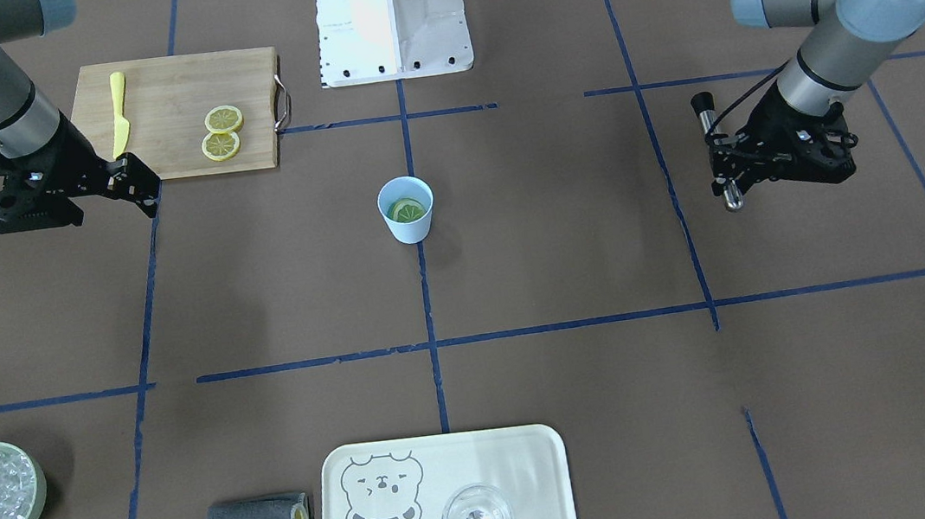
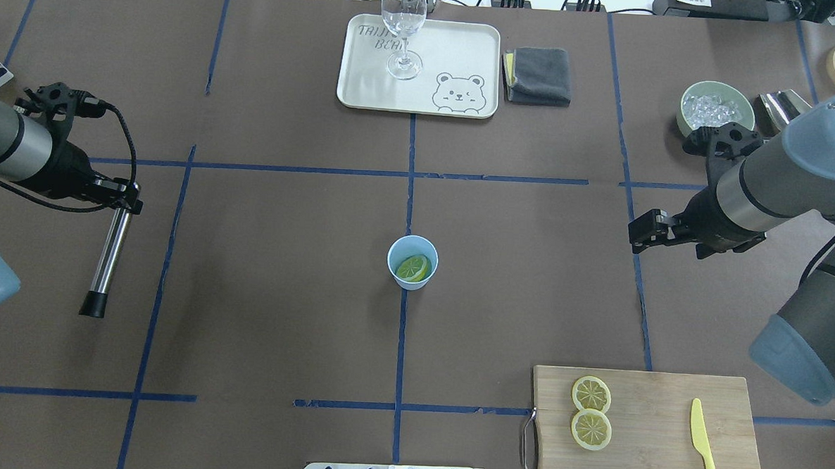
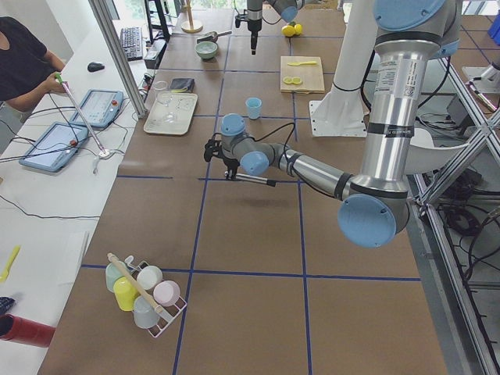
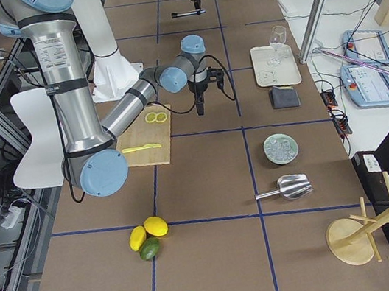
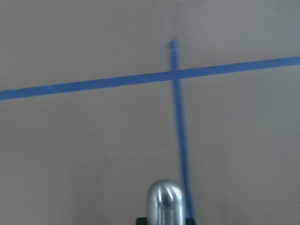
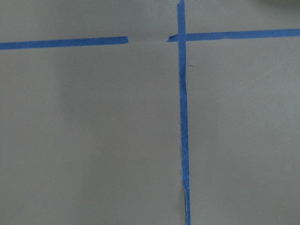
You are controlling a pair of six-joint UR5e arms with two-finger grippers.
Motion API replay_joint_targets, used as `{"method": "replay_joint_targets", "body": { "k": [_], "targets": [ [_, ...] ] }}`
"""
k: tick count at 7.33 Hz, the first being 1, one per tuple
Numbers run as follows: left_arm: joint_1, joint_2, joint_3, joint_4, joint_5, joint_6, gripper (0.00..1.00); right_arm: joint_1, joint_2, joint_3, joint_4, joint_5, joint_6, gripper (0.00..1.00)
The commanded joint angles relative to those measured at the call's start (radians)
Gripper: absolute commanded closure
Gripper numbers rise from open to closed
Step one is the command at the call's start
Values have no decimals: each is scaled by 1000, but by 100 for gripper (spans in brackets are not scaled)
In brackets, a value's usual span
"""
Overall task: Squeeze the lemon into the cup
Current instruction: 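Carry the muddler with the left gripper over the blue cup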
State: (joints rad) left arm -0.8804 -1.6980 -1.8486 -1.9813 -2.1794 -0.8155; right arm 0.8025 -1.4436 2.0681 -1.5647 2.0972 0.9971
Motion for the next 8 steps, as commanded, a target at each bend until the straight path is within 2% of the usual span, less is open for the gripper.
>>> {"method": "replay_joint_targets", "body": {
  "k": [1,3,4,5,6,7,8],
  "targets": [
    [55,-101,-113,30,18,-5,100,3,-6,17,0,9,0,0],
    [167,-309,-51,16,120,-2,100,3,-6,17,0,11,0,0],
    [181,-381,-14,-19,163,-1,100,4,-6,17,0,11,-2,0],
    [184,-385,-12,-154,246,-1,100,7,-8,17,0,14,-3,0],
    [239,-381,-26,-277,479,-2,100,12,-9,18,0,29,-2,0],
    [342,-382,-6,-407,726,-4,100,26,-23,29,0,53,-6,0],
    [435,-384,35,-550,915,-4,100,49,-58,58,0,55,-15,0]
  ]
}}
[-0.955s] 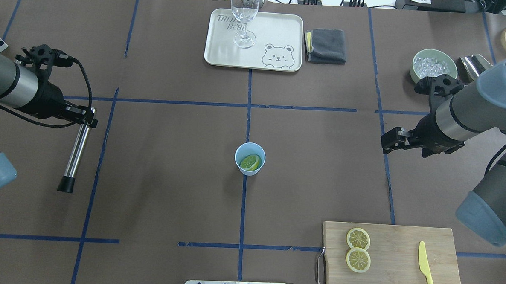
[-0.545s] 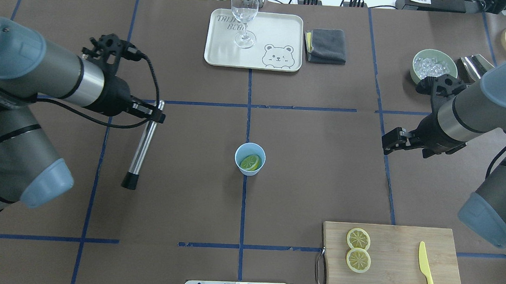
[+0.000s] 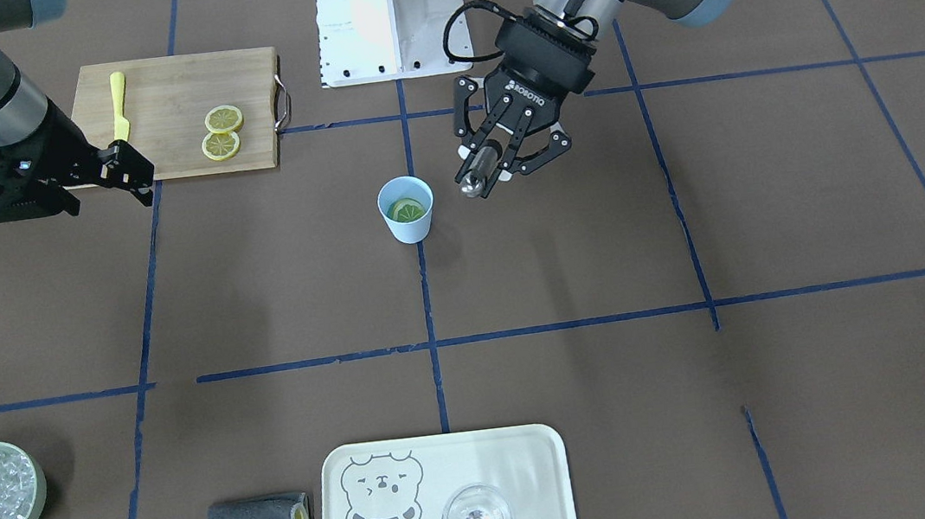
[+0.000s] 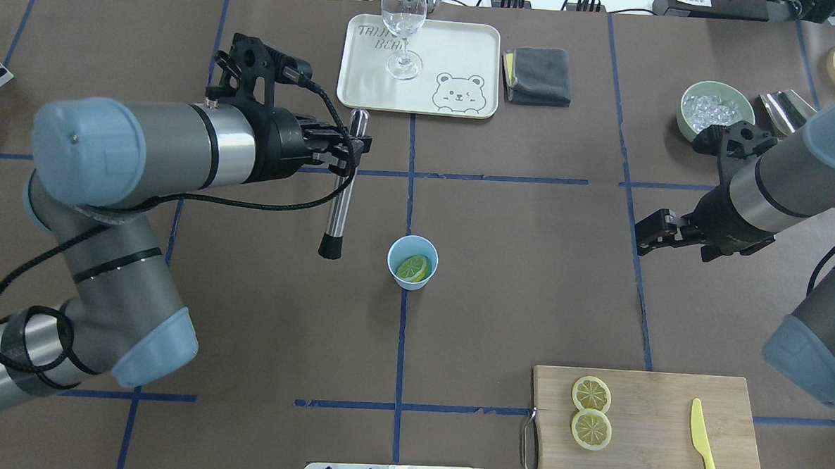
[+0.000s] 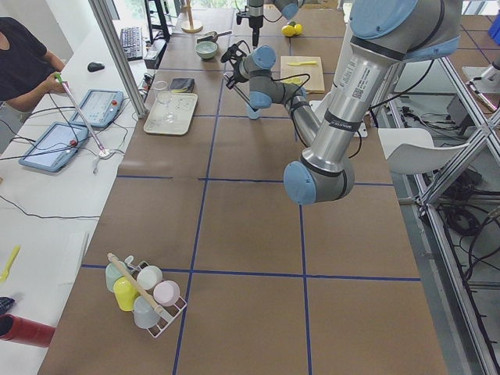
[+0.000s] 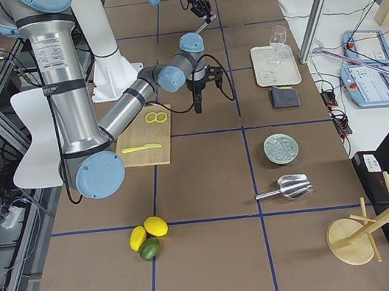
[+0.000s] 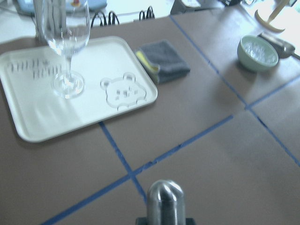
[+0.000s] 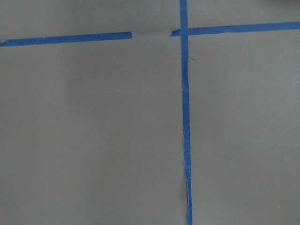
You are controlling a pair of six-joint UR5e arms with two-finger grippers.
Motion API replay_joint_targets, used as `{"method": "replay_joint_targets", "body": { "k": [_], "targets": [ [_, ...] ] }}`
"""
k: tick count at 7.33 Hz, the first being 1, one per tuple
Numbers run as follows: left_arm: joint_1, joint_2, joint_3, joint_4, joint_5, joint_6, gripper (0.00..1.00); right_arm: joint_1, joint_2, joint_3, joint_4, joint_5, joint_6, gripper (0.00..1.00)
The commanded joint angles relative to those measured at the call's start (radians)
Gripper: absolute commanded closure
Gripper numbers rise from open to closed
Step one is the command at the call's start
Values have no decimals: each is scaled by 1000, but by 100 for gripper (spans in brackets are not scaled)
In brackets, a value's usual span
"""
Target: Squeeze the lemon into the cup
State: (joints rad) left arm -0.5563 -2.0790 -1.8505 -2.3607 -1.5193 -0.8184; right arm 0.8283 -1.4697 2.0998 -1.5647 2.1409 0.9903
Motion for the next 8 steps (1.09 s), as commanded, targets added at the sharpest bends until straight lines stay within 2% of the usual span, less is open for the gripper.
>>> {"method": "replay_joint_targets", "body": {
  "k": [1,2,3,5,8],
  "targets": [
    [183,-9,75,-316,421,1,100,44,-55,40,0,11,-24,0],
    [226,-7,92,-348,500,13,100,67,-67,40,0,14,-48,0],
    [236,-30,106,-347,533,13,100,119,-81,28,-2,42,-114,0],
    [269,-41,141,-345,622,22,100,269,-96,-67,-2,160,-330,0],
    [280,-46,154,-344,625,70,100,328,-113,-104,-3,180,-446,0]
  ]
}}
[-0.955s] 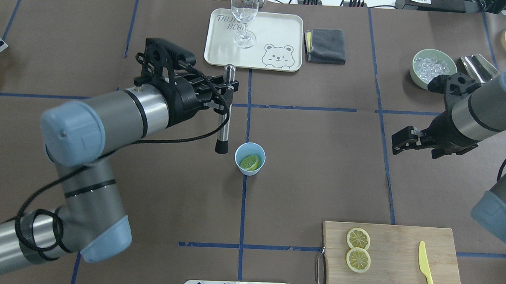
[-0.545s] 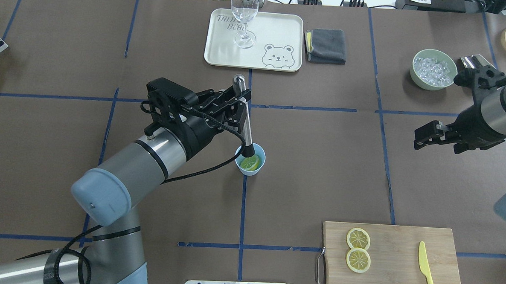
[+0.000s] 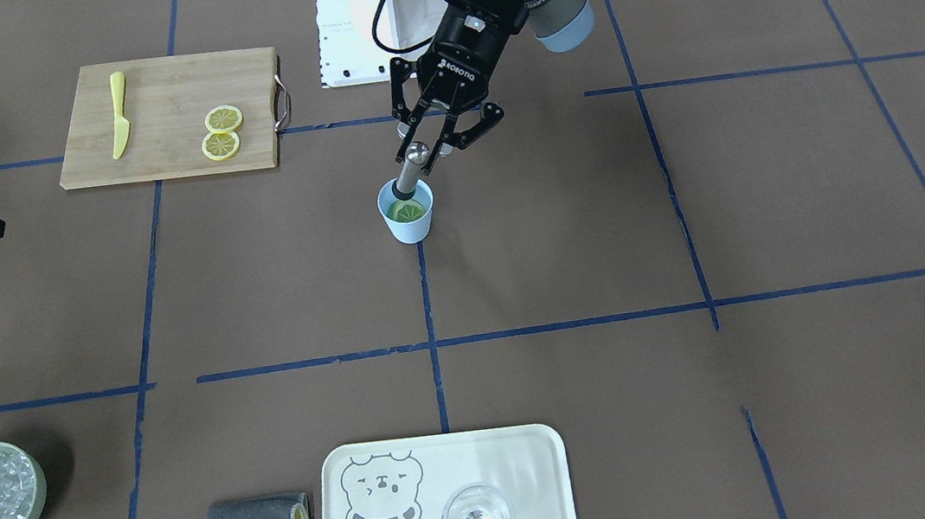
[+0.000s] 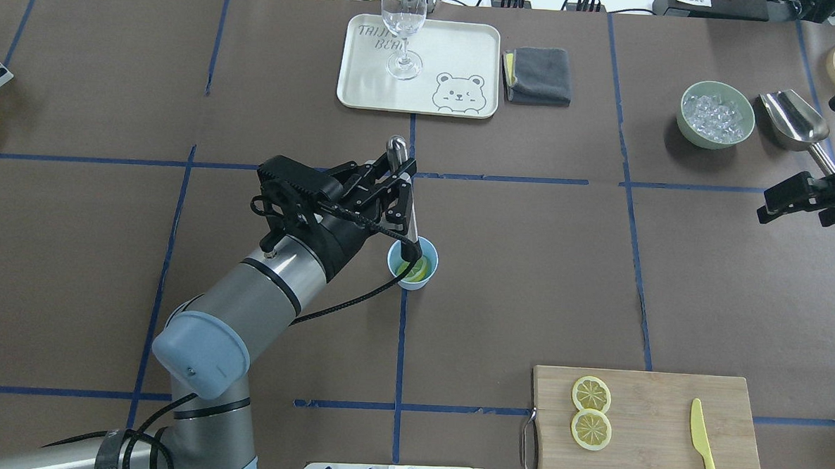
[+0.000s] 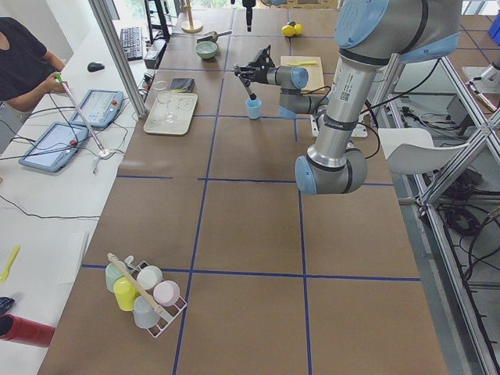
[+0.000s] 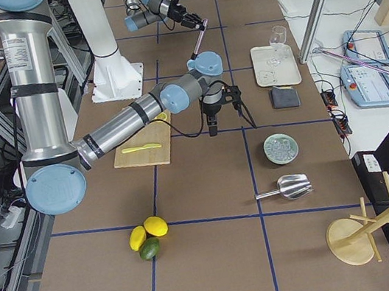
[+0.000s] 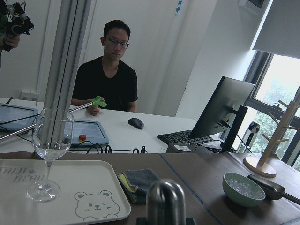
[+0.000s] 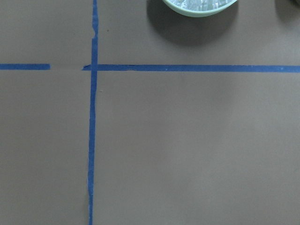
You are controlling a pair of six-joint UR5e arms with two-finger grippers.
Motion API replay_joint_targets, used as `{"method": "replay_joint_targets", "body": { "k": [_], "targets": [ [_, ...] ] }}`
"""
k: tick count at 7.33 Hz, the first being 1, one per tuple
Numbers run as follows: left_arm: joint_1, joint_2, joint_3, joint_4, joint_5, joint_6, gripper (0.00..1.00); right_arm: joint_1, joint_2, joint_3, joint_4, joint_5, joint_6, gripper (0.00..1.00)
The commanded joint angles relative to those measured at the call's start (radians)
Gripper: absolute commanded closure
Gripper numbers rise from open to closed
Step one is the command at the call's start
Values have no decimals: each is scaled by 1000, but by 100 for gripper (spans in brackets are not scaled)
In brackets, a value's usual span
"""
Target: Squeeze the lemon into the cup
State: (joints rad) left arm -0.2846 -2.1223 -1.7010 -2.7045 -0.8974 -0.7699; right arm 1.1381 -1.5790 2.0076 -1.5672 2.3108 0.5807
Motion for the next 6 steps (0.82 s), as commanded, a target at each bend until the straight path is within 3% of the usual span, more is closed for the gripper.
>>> {"method": "replay_joint_targets", "body": {
  "k": [1,6],
  "targets": [
    [15,-7,38,-1,2,21,100,23,-7,-12,-1,10,-38,0],
    [35,-54,159,-8,2,18,100,31,-39,-12,1,10,-68,0]
  ]
}}
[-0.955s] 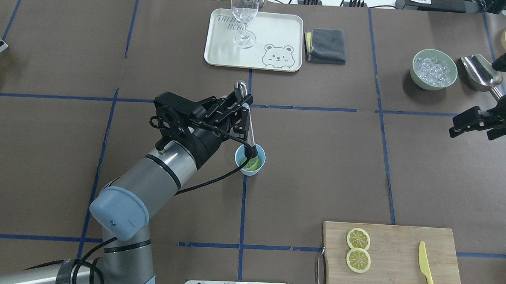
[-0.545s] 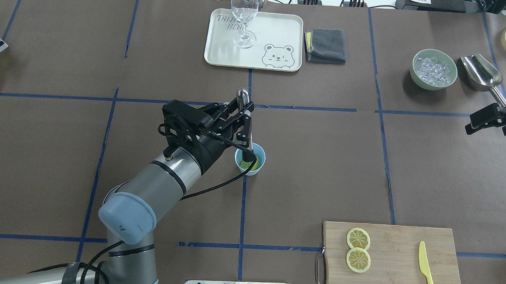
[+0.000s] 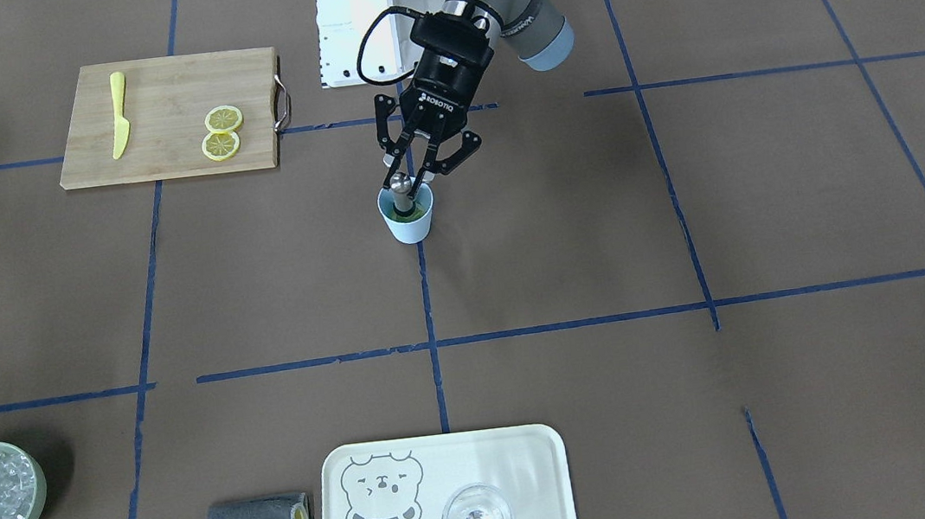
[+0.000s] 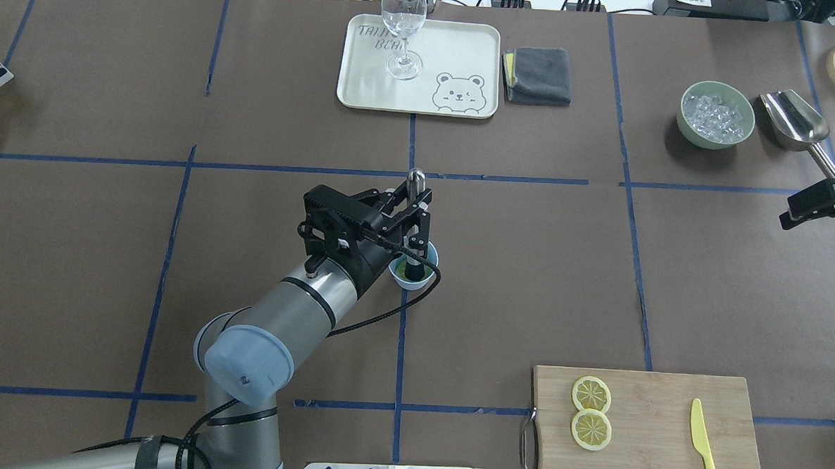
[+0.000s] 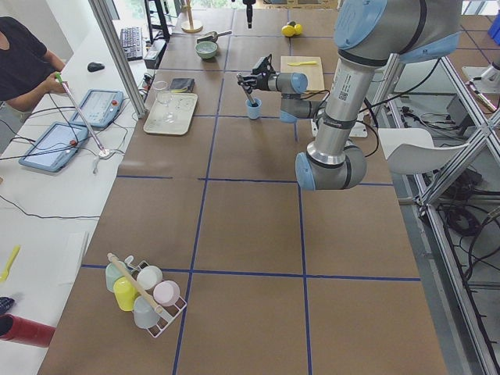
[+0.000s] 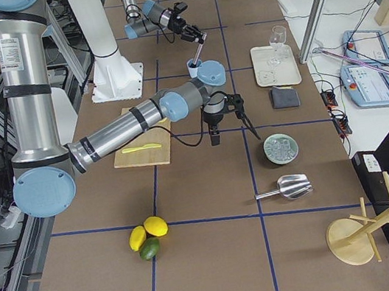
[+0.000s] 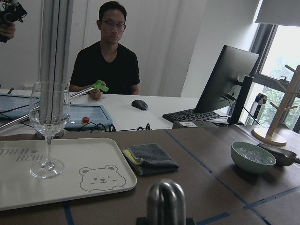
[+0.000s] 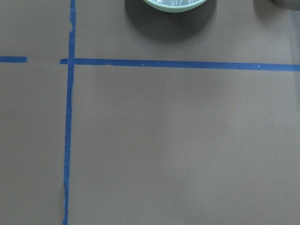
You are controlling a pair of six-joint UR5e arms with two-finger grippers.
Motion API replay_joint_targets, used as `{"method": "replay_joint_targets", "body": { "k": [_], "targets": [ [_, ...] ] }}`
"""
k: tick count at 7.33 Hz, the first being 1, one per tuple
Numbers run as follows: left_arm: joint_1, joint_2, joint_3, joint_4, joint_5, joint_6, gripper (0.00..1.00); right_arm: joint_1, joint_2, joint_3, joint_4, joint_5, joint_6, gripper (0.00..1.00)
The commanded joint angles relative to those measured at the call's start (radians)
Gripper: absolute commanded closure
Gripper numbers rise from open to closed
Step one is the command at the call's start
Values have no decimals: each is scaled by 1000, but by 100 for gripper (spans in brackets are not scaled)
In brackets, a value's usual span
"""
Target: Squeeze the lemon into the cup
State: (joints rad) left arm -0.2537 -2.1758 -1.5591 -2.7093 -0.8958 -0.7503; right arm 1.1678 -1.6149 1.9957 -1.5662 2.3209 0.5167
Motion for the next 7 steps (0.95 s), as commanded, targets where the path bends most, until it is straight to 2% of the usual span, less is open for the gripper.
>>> {"method": "replay_joint_targets", "body": {
  "k": [1,5,6,7],
  "targets": [
    [4,-4,17,-3,2,-1,100,1,-5,1,0,0,-6,0],
    [10,1,28,-4,0,-1,100,1,-2,2,0,0,-4,0],
    [10,4,15,-4,0,3,100,1,-2,2,0,0,-4,0],
    [5,7,-48,-3,-2,46,100,1,0,5,0,2,-4,0]
  ]
}}
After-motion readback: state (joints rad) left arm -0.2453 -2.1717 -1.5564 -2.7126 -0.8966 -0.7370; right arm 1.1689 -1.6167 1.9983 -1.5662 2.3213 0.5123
